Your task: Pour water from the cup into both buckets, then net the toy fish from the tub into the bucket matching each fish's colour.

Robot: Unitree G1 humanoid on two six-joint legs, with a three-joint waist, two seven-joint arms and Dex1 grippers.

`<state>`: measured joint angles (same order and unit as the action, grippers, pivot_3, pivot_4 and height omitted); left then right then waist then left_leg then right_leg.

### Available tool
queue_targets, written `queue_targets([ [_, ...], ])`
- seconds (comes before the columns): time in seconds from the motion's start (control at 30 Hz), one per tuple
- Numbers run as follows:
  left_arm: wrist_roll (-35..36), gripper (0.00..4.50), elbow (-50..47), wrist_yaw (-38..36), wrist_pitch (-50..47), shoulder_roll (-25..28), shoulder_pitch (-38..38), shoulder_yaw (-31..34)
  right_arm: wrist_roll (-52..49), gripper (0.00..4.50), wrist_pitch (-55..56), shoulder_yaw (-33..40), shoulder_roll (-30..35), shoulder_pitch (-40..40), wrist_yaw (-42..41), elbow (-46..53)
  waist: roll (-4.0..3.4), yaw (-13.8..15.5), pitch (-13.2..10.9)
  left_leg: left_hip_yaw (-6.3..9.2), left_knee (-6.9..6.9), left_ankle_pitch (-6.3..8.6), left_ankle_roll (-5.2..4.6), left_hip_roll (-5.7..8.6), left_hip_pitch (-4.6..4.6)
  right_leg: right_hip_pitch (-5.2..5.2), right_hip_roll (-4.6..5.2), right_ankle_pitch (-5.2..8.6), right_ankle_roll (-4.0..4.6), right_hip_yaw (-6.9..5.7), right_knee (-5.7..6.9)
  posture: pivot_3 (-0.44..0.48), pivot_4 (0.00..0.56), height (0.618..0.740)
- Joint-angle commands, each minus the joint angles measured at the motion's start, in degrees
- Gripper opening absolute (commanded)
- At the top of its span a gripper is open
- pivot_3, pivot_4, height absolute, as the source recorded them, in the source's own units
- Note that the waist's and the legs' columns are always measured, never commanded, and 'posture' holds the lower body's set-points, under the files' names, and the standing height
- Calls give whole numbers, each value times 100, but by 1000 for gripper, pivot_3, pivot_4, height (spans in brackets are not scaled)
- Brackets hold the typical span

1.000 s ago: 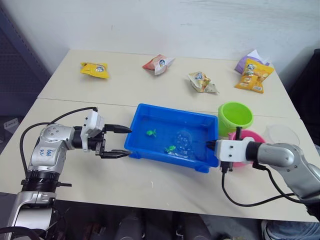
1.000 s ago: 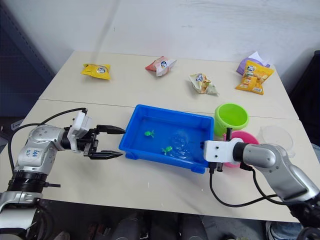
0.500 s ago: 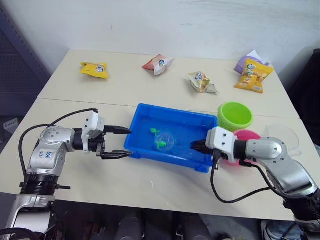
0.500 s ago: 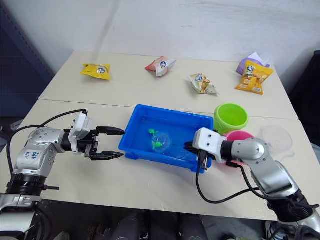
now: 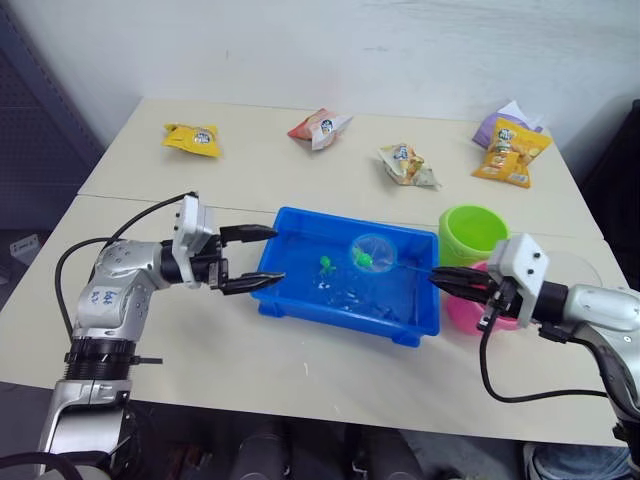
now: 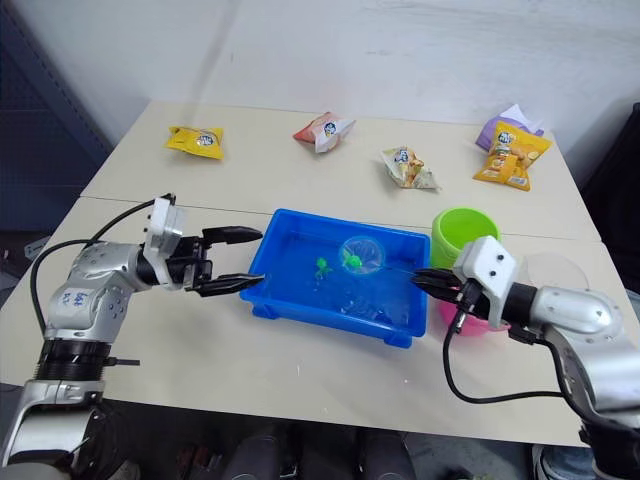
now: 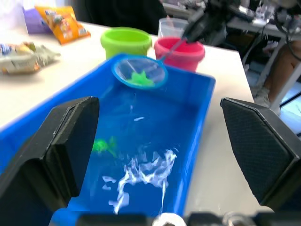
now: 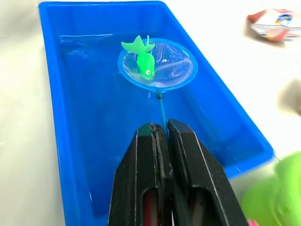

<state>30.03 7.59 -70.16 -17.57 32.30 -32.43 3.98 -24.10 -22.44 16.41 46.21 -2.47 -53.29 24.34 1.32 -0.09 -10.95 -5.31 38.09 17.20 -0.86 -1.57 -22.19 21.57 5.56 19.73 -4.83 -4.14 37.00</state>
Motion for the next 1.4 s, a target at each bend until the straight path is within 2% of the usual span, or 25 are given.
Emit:
queue_targets([
  [0.03,152,4435,-69,159,-114,-150,-196,51,-152,0,225,552,14,175,82,288,0,-13,0,0,0,0,0,0,1,0,0,0,0,0,0,0,150,738],
  [0.2,121,4435,7,267,5,-484,-481,37,-214,0,308,1168,100,367,118,165,0,8,0,1,1,-3,4,-1,4,0,-4,0,0,2,-2,0,150,738],
  [0.33,86,4435,42,319,59,-707,-625,-10,112,0,721,1544,261,234,207,-477,0,3,0,-1,1,-3,4,3,3,-1,-3,0,-1,2,-3,0,150,738],
  [0.5,31,4435,149,244,149,-764,-651,-57,836,0,1519,1373,638,63,274,-1382,0,-10,0,-4,2,-5,5,1,8,-1,-6,0,0,4,-4,0,150,738],
  [0.57,13,4435,193,224,204,-766,-649,-64,1319,0,1951,1223,727,-91,598,-1853,0,-11,0,-4,2,-6,7,0,8,-1,-7,0,0,4,-4,0,150,738],
  [0.7,-41,4435,277,204,381,-794,-628,-79,2699,0,3677,757,1071,-156,1296,-2917,-1,-8,0,-8,3,-7,7,3,7,0,-3,0,0,6,-4,0,150,738],
  [0.8,-93,4435,321,169,520,-819,-598,-120,3256,0,4354,557,1074,-337,2010,-3438,-1,-8,0,-8,2,-8,9,2,7,1,-5,0,0,6,-7,0,150,738],
  [0.93,-109,4435,306,176,591,-814,-570,-121,4722,0,5390,240,1504,-260,3235,-3835,-6,-11,1,-10,4,-10,13,2,7,2,-4,0,-1,7,-3,0,150,738],
  [1.07,-108,4435,308,208,633,-805,-556,-115,6121,0,5954,41,1919,-204,4768,-3950,-9,-25,1,-13,3,-12,18,0,7,6,-6,0,0,13,-2,0,150,738],
  [1.23,-119,4435,310,255,678,-852,-554,-143,7051,0,6259,-176,2179,23,6131,-4176,-8,-16,1,-13,2,-15,22,-1,7,6,-9,1,1,14,-1,0,150,738],
  [1.4,-127,4435,291,308,679,-914,-540,-178,7440,0,6295,-521,2297,-46,6802,-4476,-9,-31,1,-16,2,-15,23,-1,8,6,-10,1,1,17,-2,0,150,738],
])
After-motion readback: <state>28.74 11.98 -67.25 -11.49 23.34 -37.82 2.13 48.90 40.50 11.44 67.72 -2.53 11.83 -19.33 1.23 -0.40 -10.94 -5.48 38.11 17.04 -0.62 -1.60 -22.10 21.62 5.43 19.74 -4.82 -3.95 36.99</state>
